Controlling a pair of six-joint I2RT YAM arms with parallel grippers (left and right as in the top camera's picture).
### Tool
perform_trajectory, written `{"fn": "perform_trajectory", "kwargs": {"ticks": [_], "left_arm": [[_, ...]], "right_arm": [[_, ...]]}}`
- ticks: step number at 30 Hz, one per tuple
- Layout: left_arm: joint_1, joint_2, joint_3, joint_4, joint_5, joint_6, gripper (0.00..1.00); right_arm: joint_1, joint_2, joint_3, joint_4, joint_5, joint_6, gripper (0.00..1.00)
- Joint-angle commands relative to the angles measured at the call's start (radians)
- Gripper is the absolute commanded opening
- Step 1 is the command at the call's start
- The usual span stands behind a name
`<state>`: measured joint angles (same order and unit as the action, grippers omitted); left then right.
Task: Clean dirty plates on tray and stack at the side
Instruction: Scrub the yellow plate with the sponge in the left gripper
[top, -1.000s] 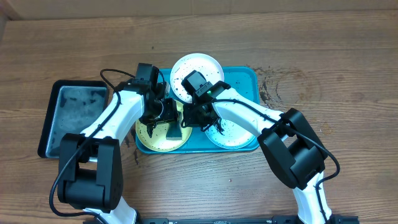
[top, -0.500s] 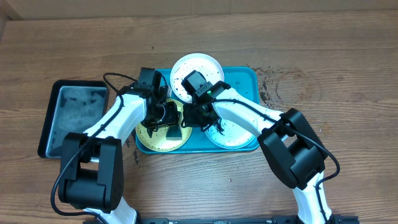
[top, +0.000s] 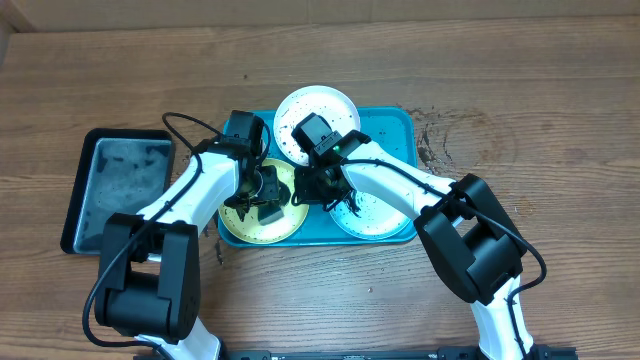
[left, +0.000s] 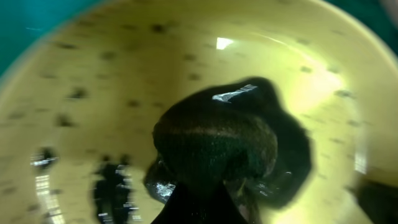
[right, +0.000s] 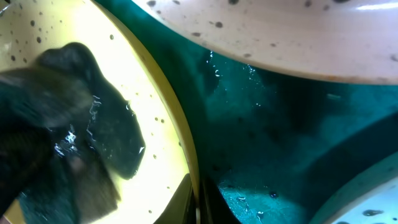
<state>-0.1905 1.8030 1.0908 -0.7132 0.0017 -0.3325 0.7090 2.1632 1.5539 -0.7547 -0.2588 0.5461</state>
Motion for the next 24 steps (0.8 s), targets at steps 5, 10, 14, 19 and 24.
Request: {"fn": "perform_trajectory", "kwargs": {"ticks": [5, 10, 14, 19, 24], "left_arm": [[0.007, 0.01, -0.015, -0.002, -0.42, -0.059, 0.04], [0.006, 0.009, 0.01, 0.01, -0.444, -0.033, 0.04], [0.005, 0.005, 0.073, 0.002, -0.093, 0.085, 0.04], [0.003, 0.008, 0.084, 0.023, 0.286, 0.175, 0.04], [-0.002, 0.01, 0.061, 0.027, 0.301, 0.171, 0.04]], "right_arm": [[0.002, 0.006, 0.004, -0.003, -0.012, -0.023, 0.03], [0.002, 0.006, 0.005, -0.003, -0.012, -0.023, 0.04], [0.002, 0.006, 0.005, -0.002, -0.012, -0.023, 0.04], [0.002, 0.006, 0.005, -0.002, -0.013, -0.022, 0.04], [0.002, 0.006, 0.005, -0.002, -0.013, -0.023, 0.04]]}}
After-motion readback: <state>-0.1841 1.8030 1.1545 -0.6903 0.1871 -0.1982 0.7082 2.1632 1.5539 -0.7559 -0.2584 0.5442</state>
